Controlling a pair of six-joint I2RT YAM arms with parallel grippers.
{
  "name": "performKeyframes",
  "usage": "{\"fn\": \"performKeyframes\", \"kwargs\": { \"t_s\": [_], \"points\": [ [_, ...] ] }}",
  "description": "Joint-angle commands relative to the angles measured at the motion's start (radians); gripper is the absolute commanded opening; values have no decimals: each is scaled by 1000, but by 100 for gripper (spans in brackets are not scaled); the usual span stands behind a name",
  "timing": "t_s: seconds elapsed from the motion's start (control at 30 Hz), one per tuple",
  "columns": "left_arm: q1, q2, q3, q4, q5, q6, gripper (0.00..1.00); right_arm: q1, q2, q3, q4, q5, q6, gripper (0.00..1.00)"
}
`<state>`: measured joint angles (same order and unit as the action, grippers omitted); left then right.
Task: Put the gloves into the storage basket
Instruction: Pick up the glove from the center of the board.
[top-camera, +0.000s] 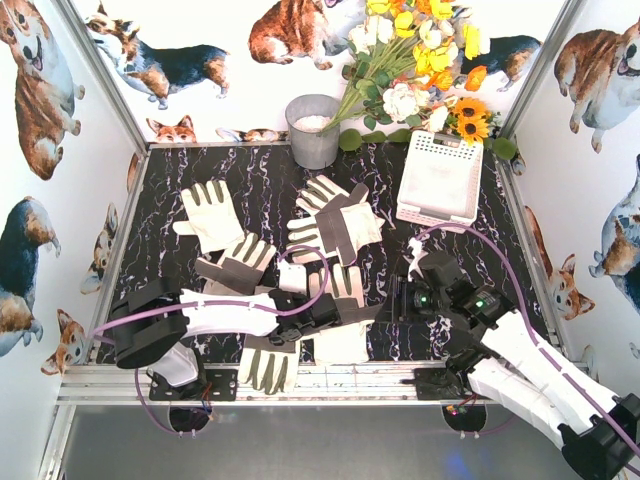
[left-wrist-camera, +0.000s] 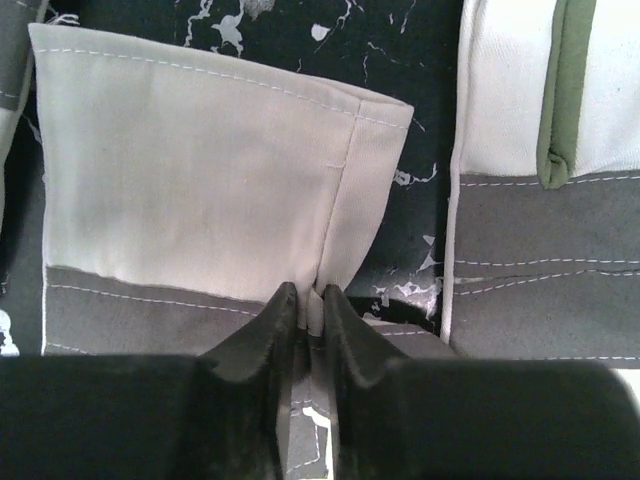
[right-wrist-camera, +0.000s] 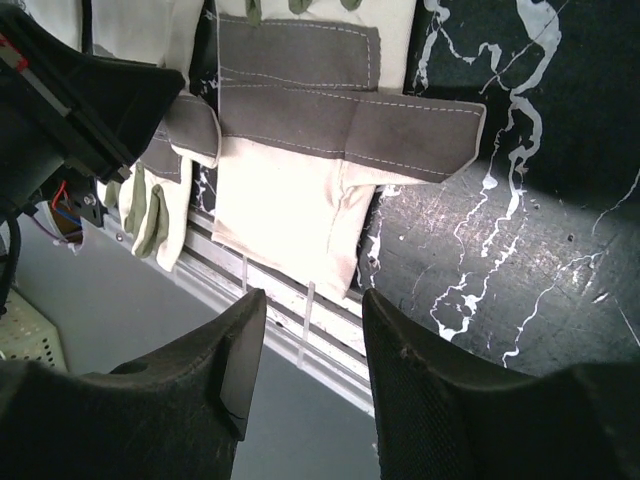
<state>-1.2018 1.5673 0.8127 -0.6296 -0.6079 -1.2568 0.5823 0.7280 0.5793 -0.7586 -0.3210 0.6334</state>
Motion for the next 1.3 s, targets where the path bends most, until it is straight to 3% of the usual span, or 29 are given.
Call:
{"fn": "performKeyframes", "kwargs": {
  "t_s": [0.0, 0.07, 0.3, 0.6, 0.73, 0.93, 1.1, 1.27],
  "points": [
    [4, -43, -6, -53, 10, 72, 5, 1, -16, 111, -31, 21, -14, 46],
    [4, -76, 10, -73, 2, 101, 0, 1, -16, 135, -42, 23, -19, 47],
    [4, -197, 83, -76, 8, 267, 0, 0, 20, 237, -95, -16, -71, 51],
    [4, -220, 228, -27, 163, 604, 0, -93, 4, 322, -92, -82, 1, 81],
    [-1, -181, 343, -152, 235, 658, 0, -214, 7, 359, -117, -140, 77, 88],
    [-53, -240, 365, -114, 177, 710, 0, -280, 57, 426, -192, -206, 127, 91],
    [-67, -279, 397, -135, 181, 910, 0, -280, 31, 342, -44, -322, 265, 94],
    [-67, -406, 324, -28, 285, 1068, 0, -280, -37, 276, 61, -375, 394, 93]
  ]
}}
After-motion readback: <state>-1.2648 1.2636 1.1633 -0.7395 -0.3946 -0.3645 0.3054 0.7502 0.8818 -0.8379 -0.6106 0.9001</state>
